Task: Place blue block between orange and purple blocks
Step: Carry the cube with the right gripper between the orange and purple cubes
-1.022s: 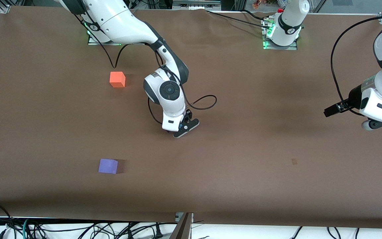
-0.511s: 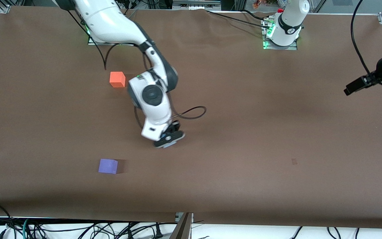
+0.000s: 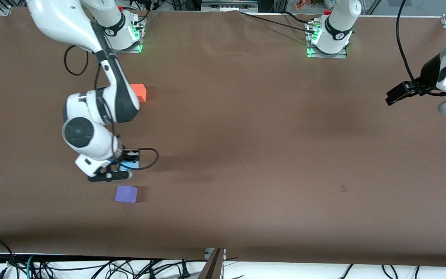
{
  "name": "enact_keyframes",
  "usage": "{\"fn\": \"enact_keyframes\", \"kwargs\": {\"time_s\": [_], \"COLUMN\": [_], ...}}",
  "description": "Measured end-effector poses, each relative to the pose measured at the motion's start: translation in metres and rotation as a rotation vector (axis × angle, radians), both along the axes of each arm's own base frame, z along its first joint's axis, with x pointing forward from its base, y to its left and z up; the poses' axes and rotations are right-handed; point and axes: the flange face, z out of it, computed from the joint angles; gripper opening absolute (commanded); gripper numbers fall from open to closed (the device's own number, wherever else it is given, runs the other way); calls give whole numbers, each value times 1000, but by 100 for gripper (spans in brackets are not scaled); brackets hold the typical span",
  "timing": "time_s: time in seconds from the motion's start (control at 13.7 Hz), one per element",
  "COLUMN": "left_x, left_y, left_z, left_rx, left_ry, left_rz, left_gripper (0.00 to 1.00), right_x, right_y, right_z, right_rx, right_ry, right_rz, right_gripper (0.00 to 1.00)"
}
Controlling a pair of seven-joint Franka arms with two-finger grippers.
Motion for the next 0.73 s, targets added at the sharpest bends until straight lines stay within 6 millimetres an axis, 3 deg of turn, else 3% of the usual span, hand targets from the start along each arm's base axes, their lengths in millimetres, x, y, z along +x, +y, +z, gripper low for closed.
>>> {"fn": "enact_keyframes", "kwargs": {"time_s": [0.37,0.73], "left_x": [-2,-2], "left_y": [2,-3], "left_z": [6,6], "left_rx": [1,0], "left_ry": [-13,-15], "left_rz": [6,-4], "left_gripper": [100,100], "right_x": [-79,-90], "right_y": [-31,-29], "right_z": [-63,-73], "right_rx": [26,31], "right_ry": [-46,-58], "right_rz": [-125,-144], "right_gripper": [22,24]}}
